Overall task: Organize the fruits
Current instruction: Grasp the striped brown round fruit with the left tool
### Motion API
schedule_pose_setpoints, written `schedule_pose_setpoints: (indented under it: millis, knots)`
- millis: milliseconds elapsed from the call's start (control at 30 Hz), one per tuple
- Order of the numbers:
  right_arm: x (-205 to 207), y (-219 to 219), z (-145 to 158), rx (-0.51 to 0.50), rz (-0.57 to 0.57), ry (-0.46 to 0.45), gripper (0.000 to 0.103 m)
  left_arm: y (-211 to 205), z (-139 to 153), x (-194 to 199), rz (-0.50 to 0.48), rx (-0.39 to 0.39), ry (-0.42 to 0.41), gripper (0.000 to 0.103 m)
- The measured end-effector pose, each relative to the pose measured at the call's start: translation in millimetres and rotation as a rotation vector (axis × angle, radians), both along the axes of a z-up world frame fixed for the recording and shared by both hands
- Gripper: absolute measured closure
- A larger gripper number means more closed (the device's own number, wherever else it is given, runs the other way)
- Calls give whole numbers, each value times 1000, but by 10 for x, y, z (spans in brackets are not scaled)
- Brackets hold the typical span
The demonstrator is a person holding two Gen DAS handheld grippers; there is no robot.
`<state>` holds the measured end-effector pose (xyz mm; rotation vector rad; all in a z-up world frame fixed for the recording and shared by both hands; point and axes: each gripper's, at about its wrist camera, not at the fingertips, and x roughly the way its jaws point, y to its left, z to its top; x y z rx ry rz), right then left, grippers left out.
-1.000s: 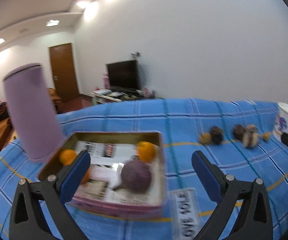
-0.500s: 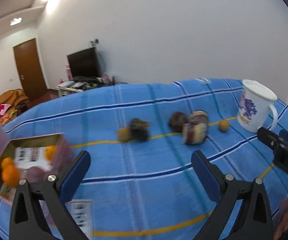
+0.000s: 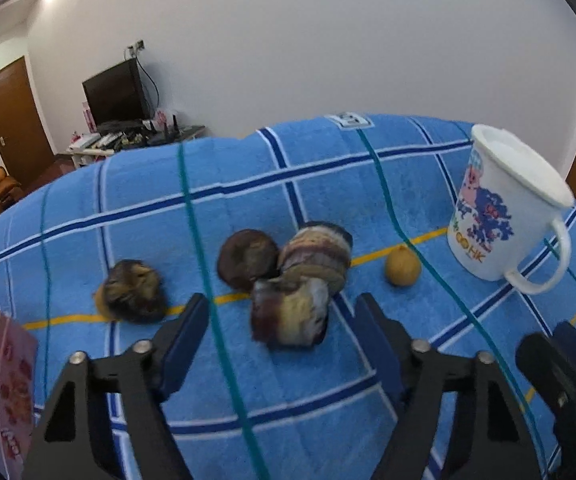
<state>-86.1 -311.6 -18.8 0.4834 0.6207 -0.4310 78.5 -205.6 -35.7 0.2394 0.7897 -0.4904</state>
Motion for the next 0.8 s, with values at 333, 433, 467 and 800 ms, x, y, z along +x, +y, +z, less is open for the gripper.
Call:
schedule_pose_setpoints:
  millis: [333, 433, 467, 800]
  knots:
    - [-1, -18, -25, 5, 7, 10, 24, 58, -72, 191, 32, -55, 97, 64]
    - [33, -20, -35, -4, 10, 14, 24, 207, 21, 63, 55, -81, 32, 64]
    - [36, -22, -40, -3, 12, 14, 24, 263, 44, -11, 60, -74, 6, 64]
    - [115, 45, -84, 21, 103, 18, 55, 1146, 99, -576, 154, -84, -42, 64]
